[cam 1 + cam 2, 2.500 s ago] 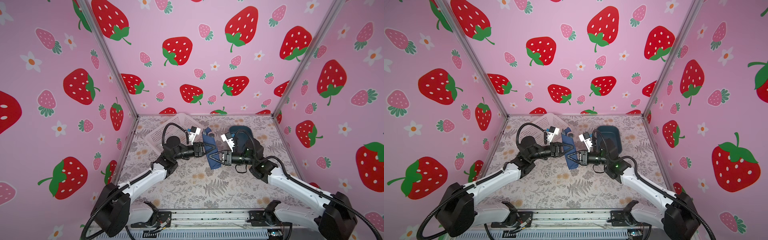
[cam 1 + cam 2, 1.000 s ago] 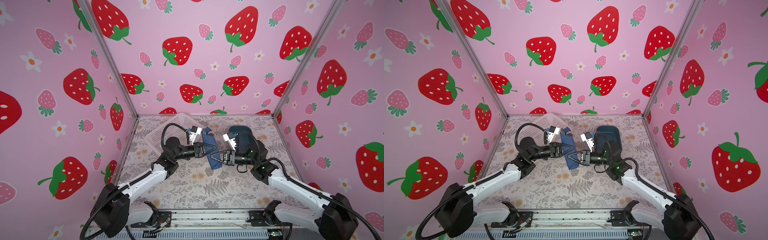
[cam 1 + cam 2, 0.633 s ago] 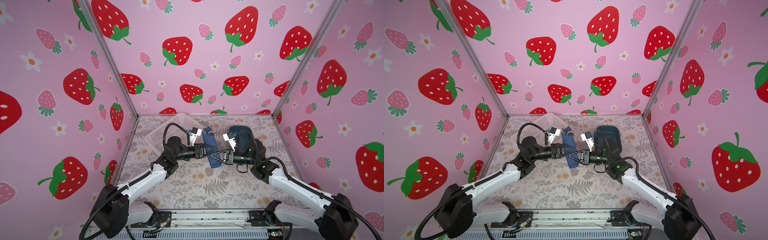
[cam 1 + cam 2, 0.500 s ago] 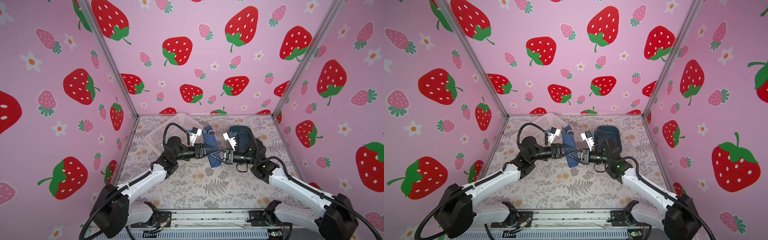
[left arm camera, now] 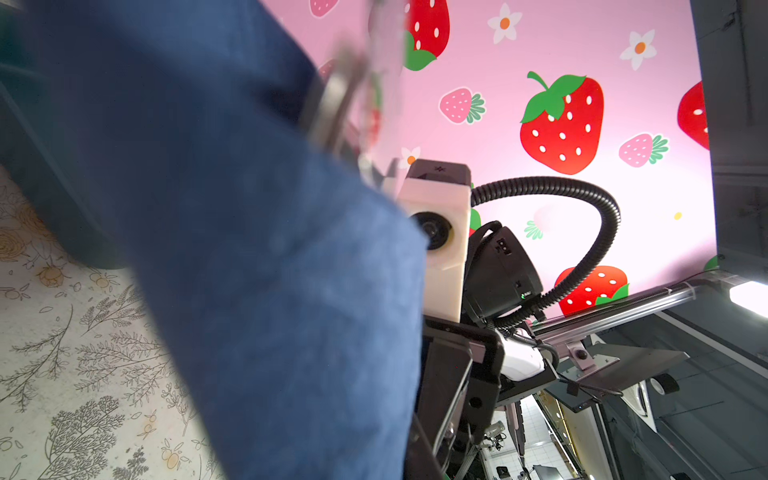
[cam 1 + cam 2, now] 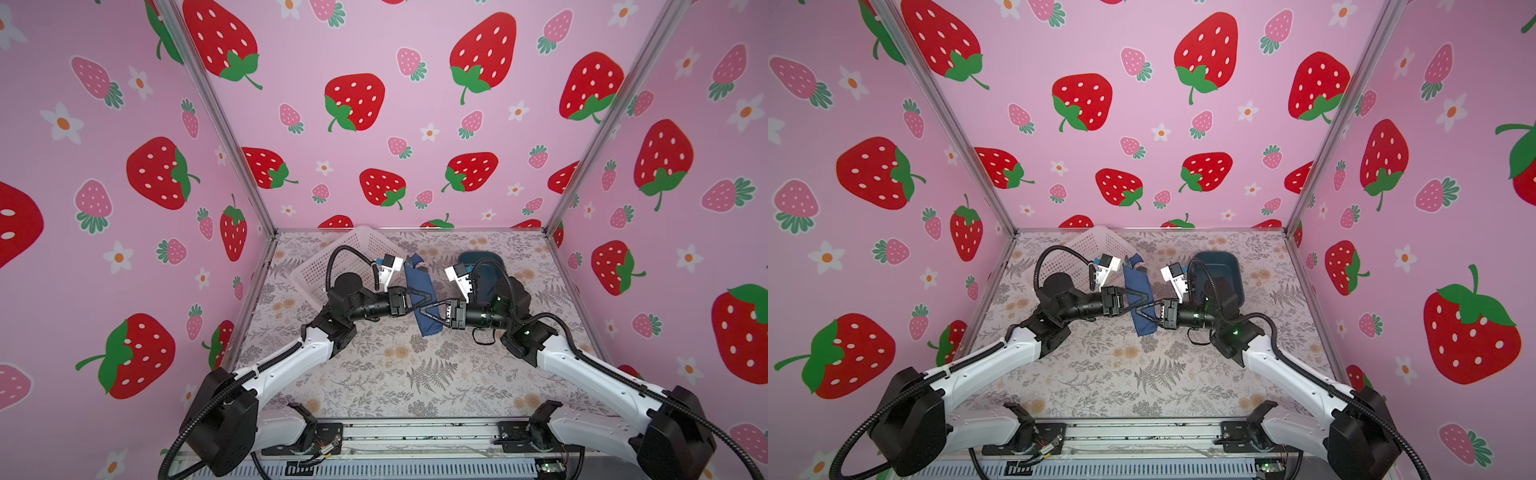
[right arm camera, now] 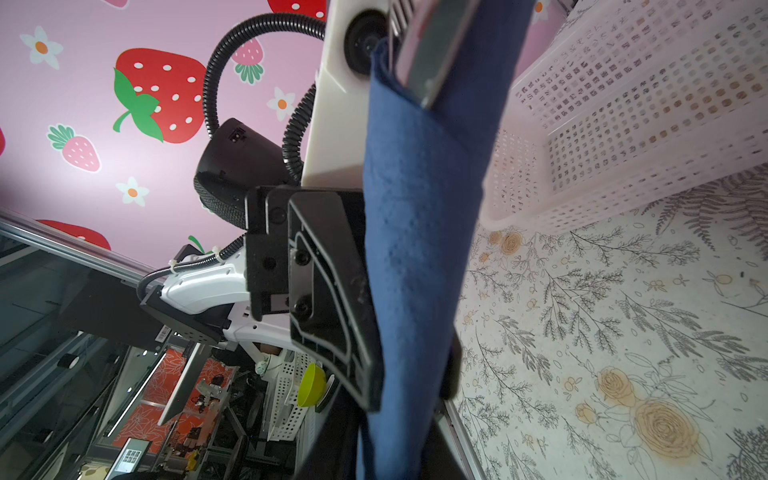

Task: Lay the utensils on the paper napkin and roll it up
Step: 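Open the right gripper and draw it back while the left gripper holds the bundle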

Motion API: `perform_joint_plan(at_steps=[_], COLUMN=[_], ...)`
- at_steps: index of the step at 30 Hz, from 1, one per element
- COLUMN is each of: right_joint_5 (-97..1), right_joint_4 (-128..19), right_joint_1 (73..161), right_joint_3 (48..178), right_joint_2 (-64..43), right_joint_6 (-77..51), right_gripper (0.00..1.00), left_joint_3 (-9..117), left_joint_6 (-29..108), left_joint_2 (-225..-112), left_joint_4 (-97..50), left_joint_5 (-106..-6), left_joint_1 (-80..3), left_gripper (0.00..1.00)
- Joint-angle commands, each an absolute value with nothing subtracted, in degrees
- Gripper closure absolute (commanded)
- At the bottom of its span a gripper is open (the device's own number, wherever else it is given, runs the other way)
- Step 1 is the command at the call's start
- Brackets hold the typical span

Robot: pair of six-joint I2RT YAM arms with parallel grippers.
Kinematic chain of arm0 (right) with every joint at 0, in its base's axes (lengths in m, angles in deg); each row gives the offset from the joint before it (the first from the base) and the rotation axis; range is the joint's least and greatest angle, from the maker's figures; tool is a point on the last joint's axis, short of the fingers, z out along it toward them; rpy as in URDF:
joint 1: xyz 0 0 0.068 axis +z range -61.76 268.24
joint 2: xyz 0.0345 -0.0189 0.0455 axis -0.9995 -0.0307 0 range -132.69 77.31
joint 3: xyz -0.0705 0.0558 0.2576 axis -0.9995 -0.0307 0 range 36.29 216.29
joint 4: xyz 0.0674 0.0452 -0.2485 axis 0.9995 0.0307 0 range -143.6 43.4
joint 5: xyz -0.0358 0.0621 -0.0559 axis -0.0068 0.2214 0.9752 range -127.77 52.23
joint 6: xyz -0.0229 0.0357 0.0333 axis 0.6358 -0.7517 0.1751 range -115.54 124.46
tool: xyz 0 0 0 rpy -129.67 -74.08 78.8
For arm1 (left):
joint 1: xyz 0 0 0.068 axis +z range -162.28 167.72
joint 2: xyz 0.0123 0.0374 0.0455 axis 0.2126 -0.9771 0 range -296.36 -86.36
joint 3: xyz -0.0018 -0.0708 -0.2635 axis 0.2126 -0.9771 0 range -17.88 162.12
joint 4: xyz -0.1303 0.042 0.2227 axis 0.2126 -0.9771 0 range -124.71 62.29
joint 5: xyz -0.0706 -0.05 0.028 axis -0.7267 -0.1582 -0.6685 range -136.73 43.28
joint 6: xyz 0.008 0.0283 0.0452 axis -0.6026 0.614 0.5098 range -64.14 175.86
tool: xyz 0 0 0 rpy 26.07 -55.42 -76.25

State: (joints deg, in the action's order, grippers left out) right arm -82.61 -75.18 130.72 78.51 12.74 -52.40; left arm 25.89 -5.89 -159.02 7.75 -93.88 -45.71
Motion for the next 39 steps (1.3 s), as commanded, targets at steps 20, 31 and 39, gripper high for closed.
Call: perform_joint_plan(at_steps=[20, 31, 39], right_joint_5=[-69.17, -63.63, -60.49], right_joint_4=[-68.56, -64.31, -63.62], right_joint_1=[117.77, 116.63, 119.27], right_joint_3=[76.23, 76.86, 81.51], right_joint_2=[22.88, 12.84, 2.04], right_joint_6=[-51.85, -52.64, -52.95], right_gripper=[0.56, 0.53, 0.5], left_joint_3=[26.34, 26.45, 27.11], left_joint_6=[-6.53, -7.14, -8.9], left_joint_2=[-155.98, -154.36, -154.47], left_joint_4=[9.89, 9.58, 11.16], left_joint_5=[-95.77, -97.63, -98.7], left_joint_1=[-42.55, -38.72, -35.81], left_gripper=[0.82, 0.82, 0.82])
